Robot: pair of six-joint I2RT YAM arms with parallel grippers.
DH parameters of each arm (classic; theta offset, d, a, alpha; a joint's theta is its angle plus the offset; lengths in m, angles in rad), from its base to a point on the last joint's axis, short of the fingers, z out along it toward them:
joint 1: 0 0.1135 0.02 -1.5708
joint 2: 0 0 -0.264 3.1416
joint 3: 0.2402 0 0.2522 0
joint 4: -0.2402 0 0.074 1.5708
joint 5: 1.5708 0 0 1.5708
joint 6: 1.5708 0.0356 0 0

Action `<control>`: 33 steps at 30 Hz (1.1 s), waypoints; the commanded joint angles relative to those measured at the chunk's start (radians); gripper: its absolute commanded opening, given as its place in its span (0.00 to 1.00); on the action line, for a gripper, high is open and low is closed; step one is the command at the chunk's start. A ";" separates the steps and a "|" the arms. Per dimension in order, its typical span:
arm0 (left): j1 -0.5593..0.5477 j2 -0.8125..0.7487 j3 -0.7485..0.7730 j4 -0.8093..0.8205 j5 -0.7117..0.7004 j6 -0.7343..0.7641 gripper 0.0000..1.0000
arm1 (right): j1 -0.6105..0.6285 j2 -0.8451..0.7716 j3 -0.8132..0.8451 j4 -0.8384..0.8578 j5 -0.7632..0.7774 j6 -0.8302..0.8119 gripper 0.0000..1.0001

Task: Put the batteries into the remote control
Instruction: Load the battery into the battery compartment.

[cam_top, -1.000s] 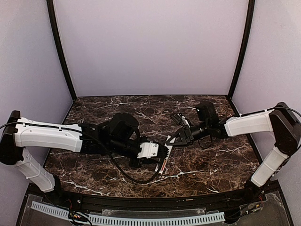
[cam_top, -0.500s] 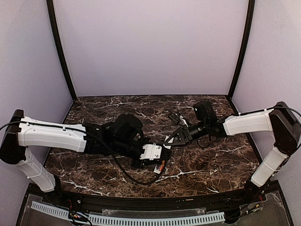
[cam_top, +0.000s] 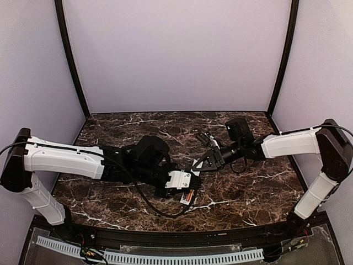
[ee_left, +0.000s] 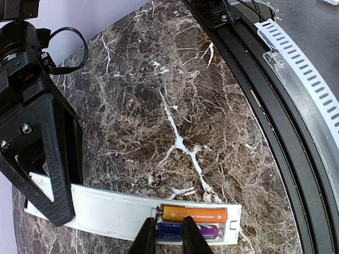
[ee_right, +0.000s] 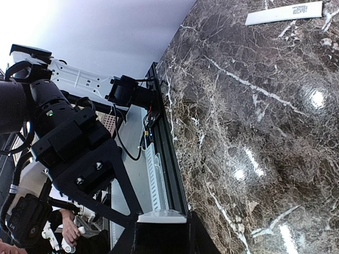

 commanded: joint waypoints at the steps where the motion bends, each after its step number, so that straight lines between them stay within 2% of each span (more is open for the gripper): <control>1: -0.005 0.004 0.022 -0.034 -0.004 0.015 0.18 | 0.012 0.008 0.032 0.004 -0.003 -0.015 0.00; 15: -0.005 0.024 0.021 -0.117 -0.023 0.035 0.13 | 0.013 -0.002 0.040 -0.005 -0.006 -0.017 0.00; 25: -0.012 0.036 0.002 -0.118 -0.028 0.036 0.11 | 0.012 -0.022 0.052 -0.002 -0.020 -0.014 0.00; 33: -0.027 0.075 0.014 -0.158 -0.078 0.049 0.11 | 0.012 -0.045 0.059 -0.002 -0.030 -0.006 0.00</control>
